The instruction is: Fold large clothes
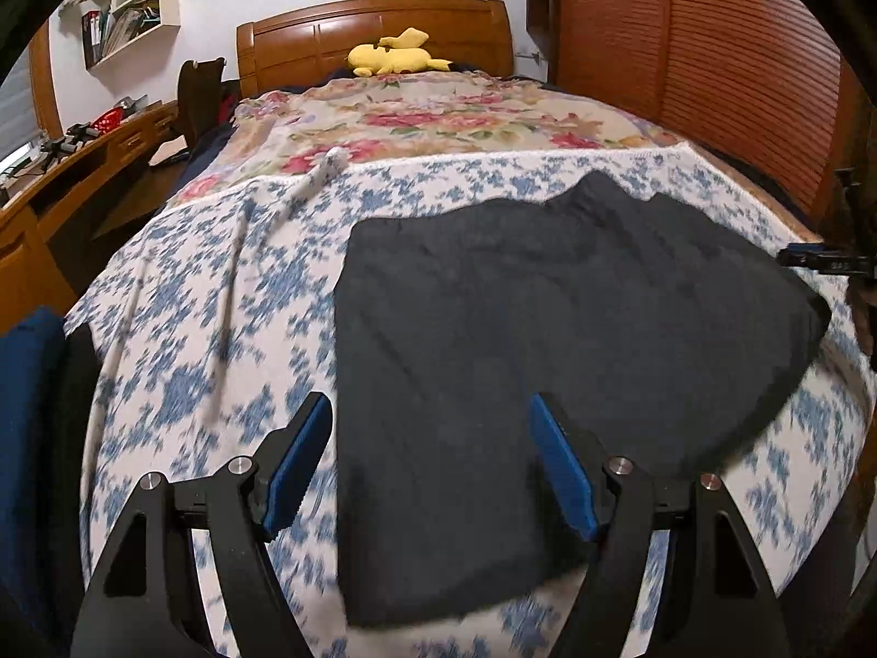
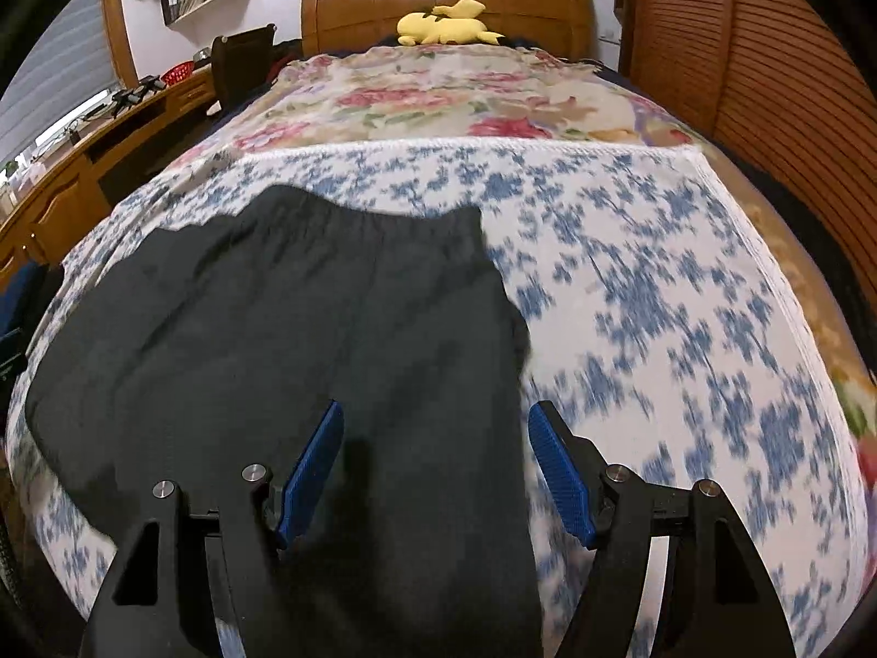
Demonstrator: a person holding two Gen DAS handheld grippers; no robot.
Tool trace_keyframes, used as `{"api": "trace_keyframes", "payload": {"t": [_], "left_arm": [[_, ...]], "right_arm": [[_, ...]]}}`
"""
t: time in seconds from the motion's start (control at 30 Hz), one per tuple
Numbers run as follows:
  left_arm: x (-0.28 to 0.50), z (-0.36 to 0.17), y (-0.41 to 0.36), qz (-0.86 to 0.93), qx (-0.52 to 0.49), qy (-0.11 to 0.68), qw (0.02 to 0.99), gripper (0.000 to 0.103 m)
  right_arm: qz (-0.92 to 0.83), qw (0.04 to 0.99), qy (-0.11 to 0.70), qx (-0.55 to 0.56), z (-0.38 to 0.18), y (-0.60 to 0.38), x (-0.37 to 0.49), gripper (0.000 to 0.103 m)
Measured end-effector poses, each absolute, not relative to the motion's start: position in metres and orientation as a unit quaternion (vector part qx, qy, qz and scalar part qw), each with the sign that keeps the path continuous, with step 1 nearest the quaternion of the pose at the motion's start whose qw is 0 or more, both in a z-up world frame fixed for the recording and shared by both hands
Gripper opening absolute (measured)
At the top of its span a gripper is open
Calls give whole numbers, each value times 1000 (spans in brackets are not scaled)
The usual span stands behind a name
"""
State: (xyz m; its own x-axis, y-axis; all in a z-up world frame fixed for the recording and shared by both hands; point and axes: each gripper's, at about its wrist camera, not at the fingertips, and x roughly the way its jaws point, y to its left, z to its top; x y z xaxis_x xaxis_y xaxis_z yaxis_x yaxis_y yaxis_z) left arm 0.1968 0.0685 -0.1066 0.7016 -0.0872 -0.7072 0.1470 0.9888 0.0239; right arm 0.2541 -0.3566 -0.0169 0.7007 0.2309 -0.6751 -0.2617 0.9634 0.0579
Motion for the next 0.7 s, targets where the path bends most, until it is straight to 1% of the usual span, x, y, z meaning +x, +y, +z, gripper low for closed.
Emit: {"api": "trace_keyframes", "payload": {"t": [0.23, 0.3, 0.47, 0.7], "left_arm": [[170, -128, 85, -49, 29, 404, 913, 75], [165, -135, 92, -43, 20, 411, 910, 75], [159, -152, 101, -35, 3, 426, 904, 75], [162, -159, 104, -45, -11, 431, 901, 75]], "right_arm": [[138, 920, 366, 2, -14, -373, 209, 72], [143, 917, 371, 11, -17, -377, 201, 74], [140, 908, 394, 24, -33, -376, 201, 74], [144, 900, 405, 67, -49, -384, 214, 74]]}}
